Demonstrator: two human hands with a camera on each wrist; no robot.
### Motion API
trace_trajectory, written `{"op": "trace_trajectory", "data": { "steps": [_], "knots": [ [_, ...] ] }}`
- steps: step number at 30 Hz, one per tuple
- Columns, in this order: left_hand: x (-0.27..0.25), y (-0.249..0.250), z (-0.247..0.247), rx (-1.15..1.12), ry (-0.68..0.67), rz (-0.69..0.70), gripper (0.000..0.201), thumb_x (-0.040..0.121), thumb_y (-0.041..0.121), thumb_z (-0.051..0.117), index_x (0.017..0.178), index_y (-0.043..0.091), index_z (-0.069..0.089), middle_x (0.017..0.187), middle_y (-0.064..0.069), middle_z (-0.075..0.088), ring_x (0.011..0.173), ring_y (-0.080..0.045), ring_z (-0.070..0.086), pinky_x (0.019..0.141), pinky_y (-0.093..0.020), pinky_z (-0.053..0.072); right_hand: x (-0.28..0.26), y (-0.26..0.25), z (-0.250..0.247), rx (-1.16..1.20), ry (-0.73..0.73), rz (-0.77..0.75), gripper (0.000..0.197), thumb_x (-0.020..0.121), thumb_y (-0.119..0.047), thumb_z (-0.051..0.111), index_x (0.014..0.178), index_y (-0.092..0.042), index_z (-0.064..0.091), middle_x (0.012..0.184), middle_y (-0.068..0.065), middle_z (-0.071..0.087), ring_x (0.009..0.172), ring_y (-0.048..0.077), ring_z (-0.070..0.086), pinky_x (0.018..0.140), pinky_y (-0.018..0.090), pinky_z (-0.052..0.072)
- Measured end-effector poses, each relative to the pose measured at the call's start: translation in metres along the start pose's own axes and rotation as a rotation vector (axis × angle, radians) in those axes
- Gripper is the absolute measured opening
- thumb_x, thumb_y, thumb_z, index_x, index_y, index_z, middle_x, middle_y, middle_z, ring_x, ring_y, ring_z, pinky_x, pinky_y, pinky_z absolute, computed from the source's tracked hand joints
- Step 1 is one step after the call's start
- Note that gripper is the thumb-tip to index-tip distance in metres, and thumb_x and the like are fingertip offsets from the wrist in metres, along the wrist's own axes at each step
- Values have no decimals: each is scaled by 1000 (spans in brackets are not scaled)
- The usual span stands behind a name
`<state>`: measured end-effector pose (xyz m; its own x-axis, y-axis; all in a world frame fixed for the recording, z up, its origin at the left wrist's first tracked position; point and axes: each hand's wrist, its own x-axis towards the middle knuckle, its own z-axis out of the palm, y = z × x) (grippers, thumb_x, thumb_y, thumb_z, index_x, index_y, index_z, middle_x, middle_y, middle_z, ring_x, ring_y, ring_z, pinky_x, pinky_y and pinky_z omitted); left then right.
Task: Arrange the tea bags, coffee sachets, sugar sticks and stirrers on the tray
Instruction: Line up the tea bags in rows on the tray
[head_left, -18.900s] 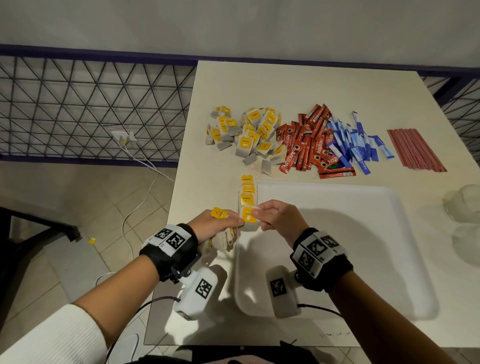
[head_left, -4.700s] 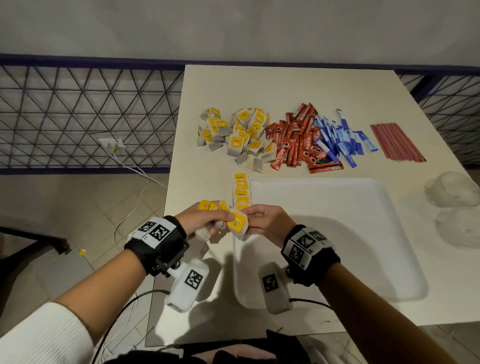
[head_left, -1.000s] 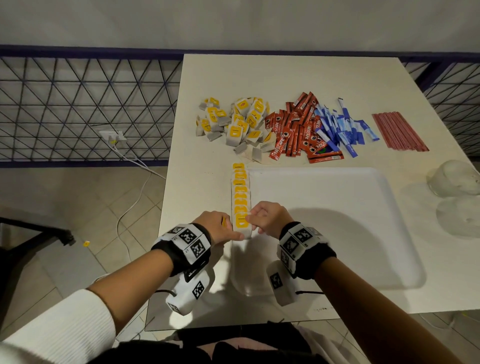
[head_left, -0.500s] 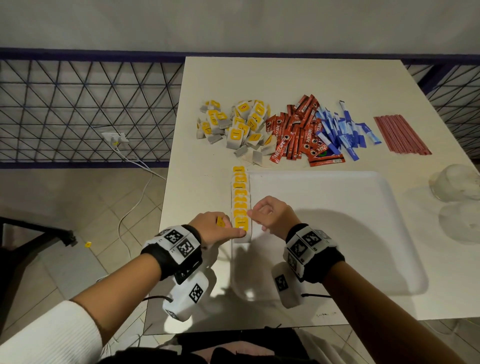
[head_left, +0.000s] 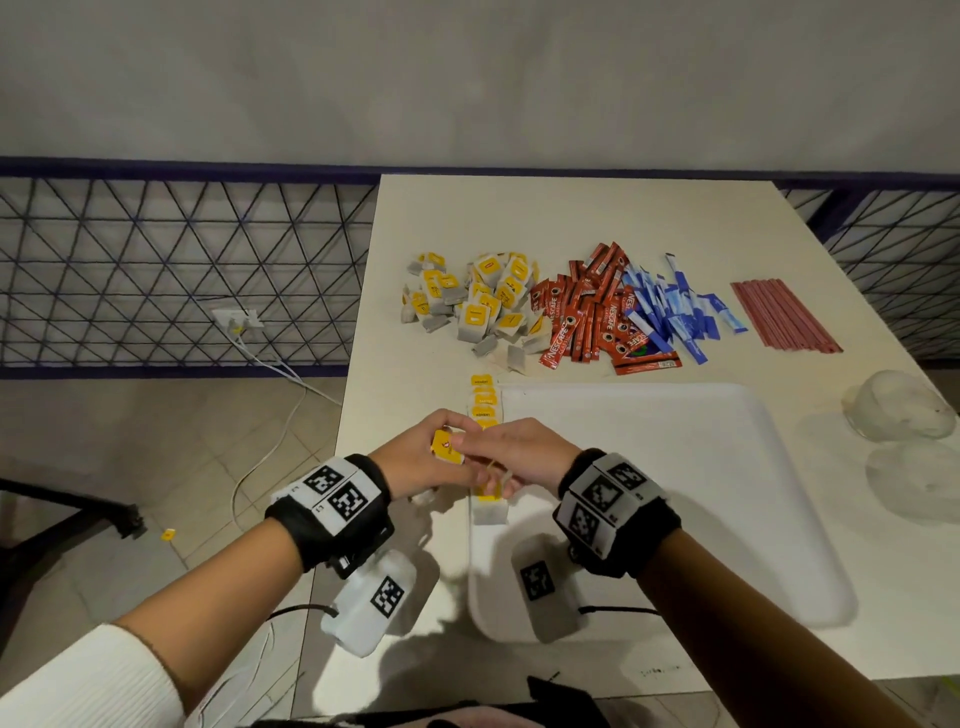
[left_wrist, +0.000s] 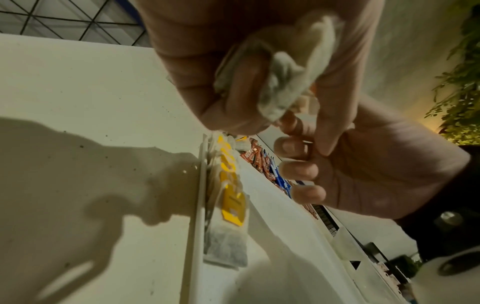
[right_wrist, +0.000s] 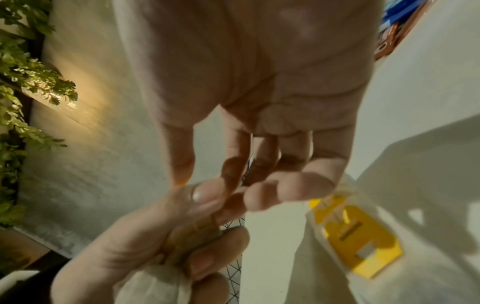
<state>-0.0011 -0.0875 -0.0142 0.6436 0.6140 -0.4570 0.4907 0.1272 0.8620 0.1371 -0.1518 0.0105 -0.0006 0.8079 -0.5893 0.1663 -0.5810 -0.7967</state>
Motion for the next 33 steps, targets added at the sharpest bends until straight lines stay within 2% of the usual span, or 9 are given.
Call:
{"op": "trace_trajectory", "data": {
  "steps": [5, 8, 10, 12, 16, 20, 25, 28, 33],
  "knots": [
    [-1, -1, -4, -17, -14, 13, 45, 71, 8, 77, 104, 23, 49, 80, 6, 53, 65, -2, 48, 56, -9, 39, 2, -8, 5, 128, 54, -23, 11, 85, -13, 65, 77, -11, 57, 58, 6, 52, 43, 8, 52, 43, 17, 41],
    [-4, -8, -6, -146, -36, -69, 67, 40, 23, 75, 102, 22, 51, 90, 0, 55, 74, -11, 54, 67, -20, 44, 6, -11, 4, 140, 119, -40, 15, 85, -11, 63, 74, -14, 55, 65, 4, 53, 51, 9, 53, 46, 19, 45],
    [-6, -15, -10, -289, -45, -148, 64, 52, 8, 74, 110, 16, 50, 89, -4, 57, 59, -11, 59, 51, -20, 45, 8, -13, 1, 140, 153, -59, 17, 86, -10, 62, 72, -15, 54, 70, 2, 53, 58, 11, 55, 49, 20, 47],
    [-13, -18, -14, -378, -53, -236, 48, 75, -11, 59, 114, 16, 48, 86, -7, 60, 39, -9, 53, 31, -13, 32, 9, -15, -1, 94, 178, -77, 19, 86, -9, 61, 70, -15, 53, 71, 0, 53, 61, 12, 55, 53, 21, 49],
    [-17, -26, -23, -435, 35, -274, 23, 85, 9, 60, 105, 18, 54, 69, -3, 57, 30, -7, 39, 32, -8, 24, 10, -15, -3, -42, 205, -113, 21, 84, -6, 60, 68, -15, 50, 56, -4, 51, 65, 14, 52, 57, 22, 49],
    [-15, -21, -36, -176, 103, -85, 21, 75, 24, 73, 92, 27, 61, 71, 2, 53, 36, -3, 39, 36, -15, 29, 12, -10, 1, -240, 234, -155, 22, 81, -6, 64, 68, -19, 51, 56, -4, 50, 58, 12, 50, 60, 24, 43],
    [-17, -3, -36, -42, 93, 55, 14, 85, 14, 65, 97, 22, 65, 70, 12, 54, 32, -1, 35, 36, -9, 23, 9, -5, 5, -251, 211, -156, 20, 82, -7, 65, 71, -21, 56, 61, -5, 53, 53, 4, 51, 54, 15, 41],
    [-18, 2, -22, 49, 48, 72, 20, 85, 11, 65, 104, 13, 63, 36, 20, 48, 32, 9, 42, 39, -4, 30, 5, 0, 6, -220, 211, -165, 8, 82, -11, 67, 81, -16, 61, 64, -2, 56, 60, 11, 52, 56, 19, 43],
    [-12, -9, -7, -103, 104, -21, 9, 82, 8, 68, 78, 13, 61, 38, 16, 49, 31, 1, 36, 34, -7, 24, 0, 12, 7, -12, 233, -176, 20, 82, -4, 66, 96, -13, 56, 62, 4, 54, 57, 13, 49, 50, 18, 41]
  ]
}}
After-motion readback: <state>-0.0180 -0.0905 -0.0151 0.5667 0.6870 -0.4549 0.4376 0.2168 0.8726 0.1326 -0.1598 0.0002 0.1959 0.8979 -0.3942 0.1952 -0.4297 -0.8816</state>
